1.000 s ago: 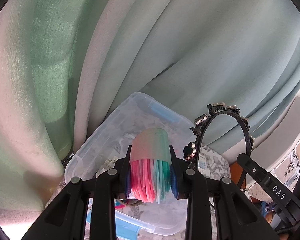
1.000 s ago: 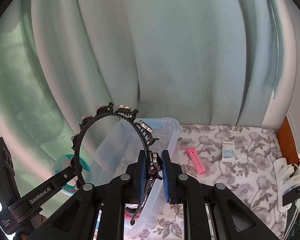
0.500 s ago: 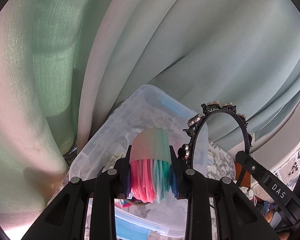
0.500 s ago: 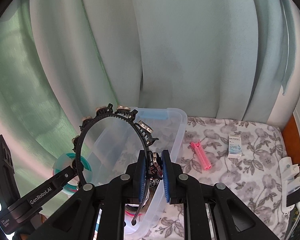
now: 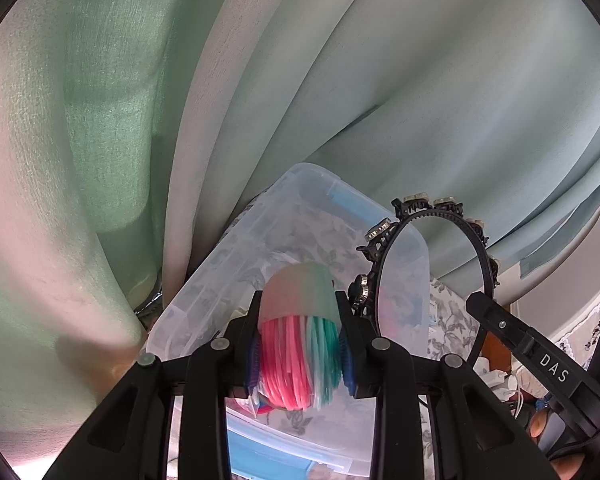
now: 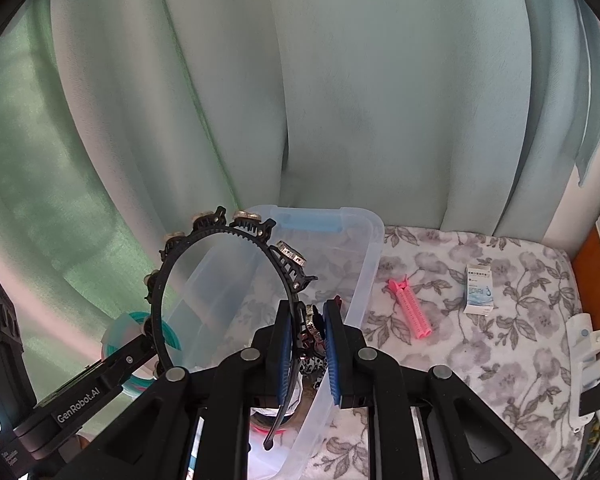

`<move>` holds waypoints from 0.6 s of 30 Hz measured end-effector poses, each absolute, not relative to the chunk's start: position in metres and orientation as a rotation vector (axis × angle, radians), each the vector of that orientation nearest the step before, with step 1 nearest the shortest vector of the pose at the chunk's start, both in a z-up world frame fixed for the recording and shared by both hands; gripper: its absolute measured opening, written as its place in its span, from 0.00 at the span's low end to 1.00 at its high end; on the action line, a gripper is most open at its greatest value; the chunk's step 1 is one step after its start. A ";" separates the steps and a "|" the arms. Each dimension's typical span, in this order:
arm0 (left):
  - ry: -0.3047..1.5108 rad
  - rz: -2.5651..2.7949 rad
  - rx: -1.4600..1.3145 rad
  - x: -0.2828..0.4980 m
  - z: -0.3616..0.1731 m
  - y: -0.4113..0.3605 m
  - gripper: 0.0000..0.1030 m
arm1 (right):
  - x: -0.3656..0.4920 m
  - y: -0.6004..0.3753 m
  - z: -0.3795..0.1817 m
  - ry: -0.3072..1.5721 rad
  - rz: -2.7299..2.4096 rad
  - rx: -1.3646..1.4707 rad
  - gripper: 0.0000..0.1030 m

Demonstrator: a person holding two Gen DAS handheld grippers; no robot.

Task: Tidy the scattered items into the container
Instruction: 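Open both tools to drop the hair ties and headband into the box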

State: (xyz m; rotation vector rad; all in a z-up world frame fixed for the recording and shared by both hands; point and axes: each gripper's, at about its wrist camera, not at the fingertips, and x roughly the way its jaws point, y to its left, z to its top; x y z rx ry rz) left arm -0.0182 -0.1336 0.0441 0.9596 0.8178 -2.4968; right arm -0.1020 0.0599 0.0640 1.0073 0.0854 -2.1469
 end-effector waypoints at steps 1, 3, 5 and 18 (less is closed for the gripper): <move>0.820 -2.489 0.969 -0.019 0.043 -0.134 0.31 | -0.103 0.059 0.063 0.088 -2.140 1.016 0.19; 0.835 -2.468 0.979 -0.020 0.039 -0.136 0.34 | -0.105 0.057 0.060 0.093 -2.133 1.034 0.21; 0.853 -2.463 0.975 -0.020 0.038 -0.138 0.47 | -0.106 0.056 0.057 0.101 -2.121 1.051 0.26; 0.845 -2.462 1.005 -0.023 0.039 -0.133 0.61 | -0.106 0.063 0.049 0.099 -2.119 1.091 0.45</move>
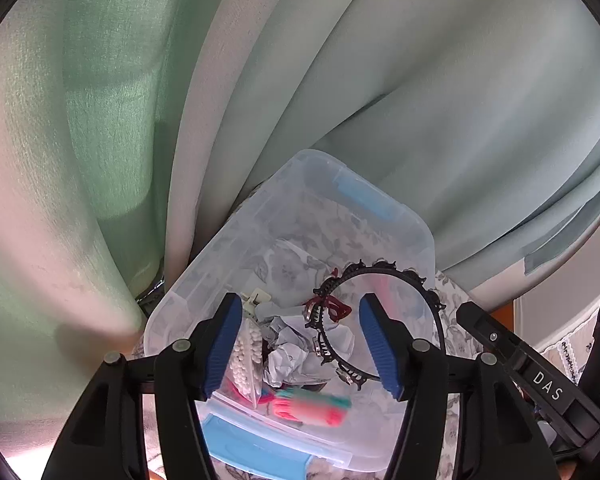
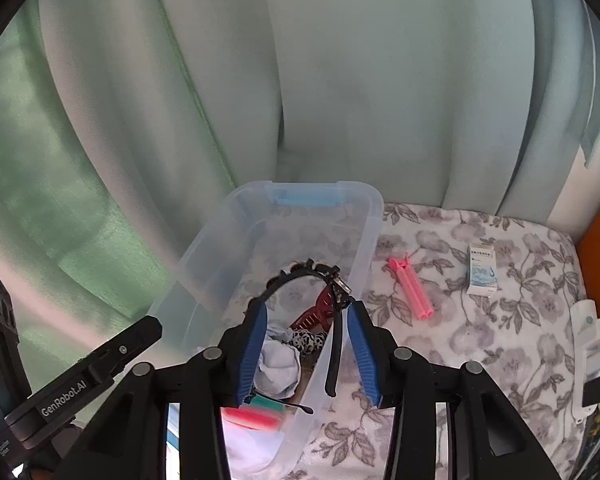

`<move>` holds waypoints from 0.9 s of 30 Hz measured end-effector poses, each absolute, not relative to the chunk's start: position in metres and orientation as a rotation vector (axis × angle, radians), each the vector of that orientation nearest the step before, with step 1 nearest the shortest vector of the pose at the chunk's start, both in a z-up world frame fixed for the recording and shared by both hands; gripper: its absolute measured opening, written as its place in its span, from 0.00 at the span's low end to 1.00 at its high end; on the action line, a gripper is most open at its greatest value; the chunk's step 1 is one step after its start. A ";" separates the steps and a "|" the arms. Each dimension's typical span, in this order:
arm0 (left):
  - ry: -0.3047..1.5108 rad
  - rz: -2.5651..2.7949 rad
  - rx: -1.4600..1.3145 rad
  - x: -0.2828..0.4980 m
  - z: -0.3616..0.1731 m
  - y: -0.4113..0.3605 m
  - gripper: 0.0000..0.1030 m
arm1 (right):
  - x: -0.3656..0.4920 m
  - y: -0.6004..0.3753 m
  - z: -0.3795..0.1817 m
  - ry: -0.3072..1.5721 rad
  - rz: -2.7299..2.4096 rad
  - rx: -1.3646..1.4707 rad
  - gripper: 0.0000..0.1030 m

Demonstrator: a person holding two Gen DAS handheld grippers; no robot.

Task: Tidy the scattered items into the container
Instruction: 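Open both tools to drop the hair ties and headband into the box, then withdraw both tools from the box toward the pink curler clip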

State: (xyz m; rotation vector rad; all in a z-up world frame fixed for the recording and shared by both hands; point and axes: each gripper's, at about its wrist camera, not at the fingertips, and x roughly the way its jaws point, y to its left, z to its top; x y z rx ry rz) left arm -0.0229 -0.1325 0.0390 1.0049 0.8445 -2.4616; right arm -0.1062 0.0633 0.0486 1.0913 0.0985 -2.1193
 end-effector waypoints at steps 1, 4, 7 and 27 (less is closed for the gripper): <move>0.844 -2.462 1.006 -0.023 0.039 -0.132 0.61 | -0.106 0.064 0.048 0.094 -2.120 1.096 0.45; 0.841 -2.464 1.007 -0.022 0.041 -0.130 0.61 | -0.106 0.068 0.048 0.087 -2.127 1.104 0.45; 0.835 -2.465 1.008 -0.021 0.042 -0.128 0.62 | -0.106 0.071 0.049 0.073 -2.136 1.113 0.45; 0.757 -2.494 1.117 -0.036 0.035 -0.096 0.62 | -0.112 0.114 0.051 -0.026 -2.194 1.136 0.46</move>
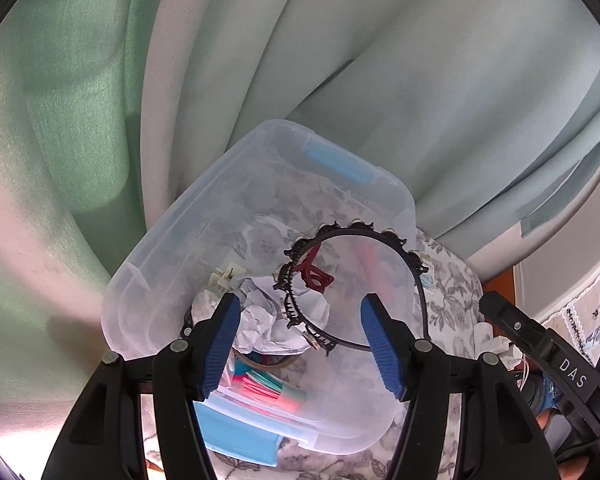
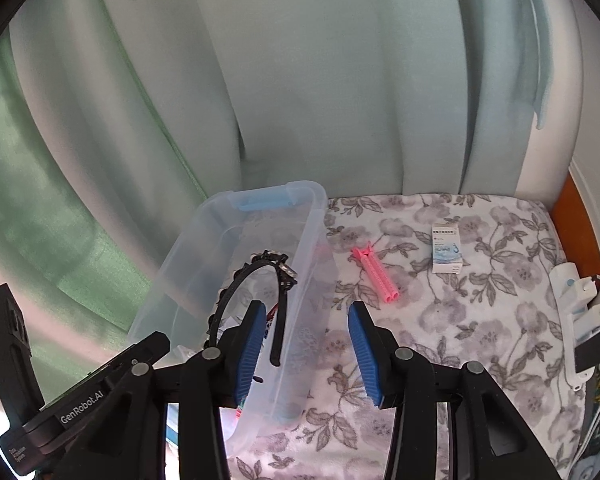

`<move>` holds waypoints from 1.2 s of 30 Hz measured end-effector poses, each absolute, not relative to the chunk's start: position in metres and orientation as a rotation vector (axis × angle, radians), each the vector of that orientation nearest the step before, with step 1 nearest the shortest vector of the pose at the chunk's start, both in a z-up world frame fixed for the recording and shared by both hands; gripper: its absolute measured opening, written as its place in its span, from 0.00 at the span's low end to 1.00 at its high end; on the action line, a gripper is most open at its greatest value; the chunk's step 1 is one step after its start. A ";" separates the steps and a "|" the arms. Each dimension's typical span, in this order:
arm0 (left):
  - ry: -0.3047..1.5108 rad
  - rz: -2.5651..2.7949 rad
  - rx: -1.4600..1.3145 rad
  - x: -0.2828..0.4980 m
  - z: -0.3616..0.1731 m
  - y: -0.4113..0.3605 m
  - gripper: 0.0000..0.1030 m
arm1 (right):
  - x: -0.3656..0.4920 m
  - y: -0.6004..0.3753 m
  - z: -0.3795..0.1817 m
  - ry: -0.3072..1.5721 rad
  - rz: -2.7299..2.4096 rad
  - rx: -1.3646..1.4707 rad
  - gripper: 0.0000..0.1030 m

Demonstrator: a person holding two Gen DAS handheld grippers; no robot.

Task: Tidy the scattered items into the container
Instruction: 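Withdraw both tools from the box toward the pink curler clip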

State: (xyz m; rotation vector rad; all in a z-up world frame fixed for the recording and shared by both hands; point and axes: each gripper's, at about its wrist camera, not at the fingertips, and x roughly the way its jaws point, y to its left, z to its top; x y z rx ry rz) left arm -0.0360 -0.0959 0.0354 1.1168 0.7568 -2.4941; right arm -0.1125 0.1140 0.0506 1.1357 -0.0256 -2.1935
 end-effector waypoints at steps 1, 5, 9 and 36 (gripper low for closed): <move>0.746 -2.499 1.115 -0.036 0.037 -0.093 0.62 | -0.114 0.117 0.050 -0.035 -2.197 1.139 0.46; 0.715 -2.503 1.116 -0.037 0.042 -0.086 0.62 | -0.119 0.132 0.046 -0.083 -2.212 1.165 0.46; 0.678 -2.517 1.113 -0.039 0.048 -0.075 0.62 | -0.123 0.147 0.043 -0.122 -2.224 1.175 0.46; 0.579 -2.647 1.063 -0.066 0.070 0.029 0.62 | -0.149 0.278 0.025 -0.373 -2.356 1.210 0.51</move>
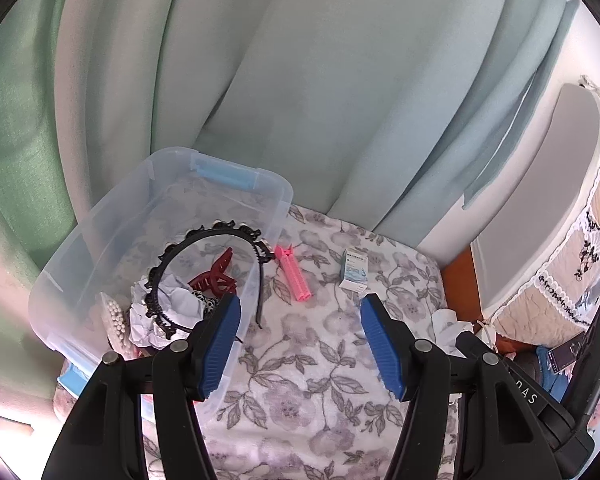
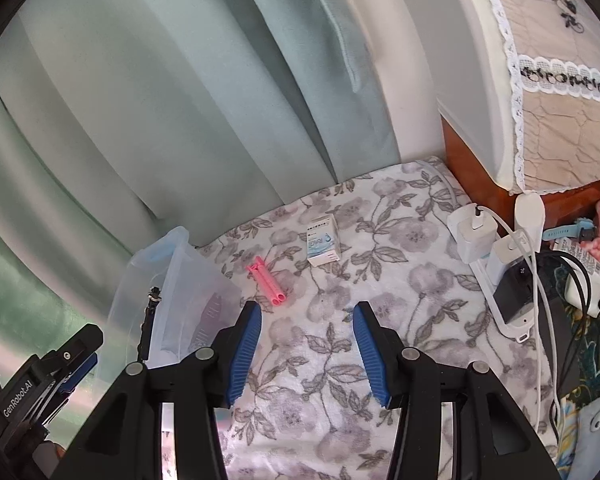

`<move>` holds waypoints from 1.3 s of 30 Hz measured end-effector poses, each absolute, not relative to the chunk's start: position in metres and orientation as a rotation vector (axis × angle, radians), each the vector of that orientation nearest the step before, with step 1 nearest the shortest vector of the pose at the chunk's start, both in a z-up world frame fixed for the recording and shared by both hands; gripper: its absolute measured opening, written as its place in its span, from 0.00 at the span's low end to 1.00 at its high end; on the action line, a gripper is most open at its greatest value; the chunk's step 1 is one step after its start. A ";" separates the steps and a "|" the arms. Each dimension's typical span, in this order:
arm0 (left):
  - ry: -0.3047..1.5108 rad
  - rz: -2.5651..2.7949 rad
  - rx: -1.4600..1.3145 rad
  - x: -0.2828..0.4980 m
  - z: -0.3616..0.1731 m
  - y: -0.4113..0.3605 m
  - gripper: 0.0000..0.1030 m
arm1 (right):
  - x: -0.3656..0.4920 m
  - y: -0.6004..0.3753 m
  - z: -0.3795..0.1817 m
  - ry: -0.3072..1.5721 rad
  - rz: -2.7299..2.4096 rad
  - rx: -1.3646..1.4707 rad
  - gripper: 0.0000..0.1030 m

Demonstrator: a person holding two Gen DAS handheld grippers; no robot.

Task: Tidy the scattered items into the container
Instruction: 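Withdraw both tools from the box toward the pink curler clip, then reach left tool to the pink curler clip while right tool reaches the ear-drops box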

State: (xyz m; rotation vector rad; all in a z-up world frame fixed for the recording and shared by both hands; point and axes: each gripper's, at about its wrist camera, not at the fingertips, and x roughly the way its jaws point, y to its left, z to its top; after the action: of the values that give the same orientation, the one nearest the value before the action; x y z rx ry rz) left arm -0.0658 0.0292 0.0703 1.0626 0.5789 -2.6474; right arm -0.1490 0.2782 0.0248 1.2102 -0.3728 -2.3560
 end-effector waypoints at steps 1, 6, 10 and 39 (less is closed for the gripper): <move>0.574 -2.655 1.071 -0.068 0.070 0.033 0.62 | -0.149 0.280 0.024 -0.379 -2.356 1.209 0.52; 0.536 -2.688 1.099 -0.076 0.070 0.052 0.62 | -0.151 0.289 0.019 -0.392 -2.353 1.206 0.55; 0.522 -2.703 1.136 -0.086 0.065 0.066 0.62 | -0.154 0.296 0.012 -0.407 -2.348 1.218 0.57; 0.490 -2.584 1.419 -0.170 -0.030 0.078 0.62 | -0.205 0.284 -0.060 -0.330 -2.278 1.385 0.57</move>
State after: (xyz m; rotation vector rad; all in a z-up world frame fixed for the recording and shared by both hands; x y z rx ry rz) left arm -0.1701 0.0776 -0.0304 1.4189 0.4898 -2.5841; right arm -0.2055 0.2839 -0.0604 1.3846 -0.3305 -2.2780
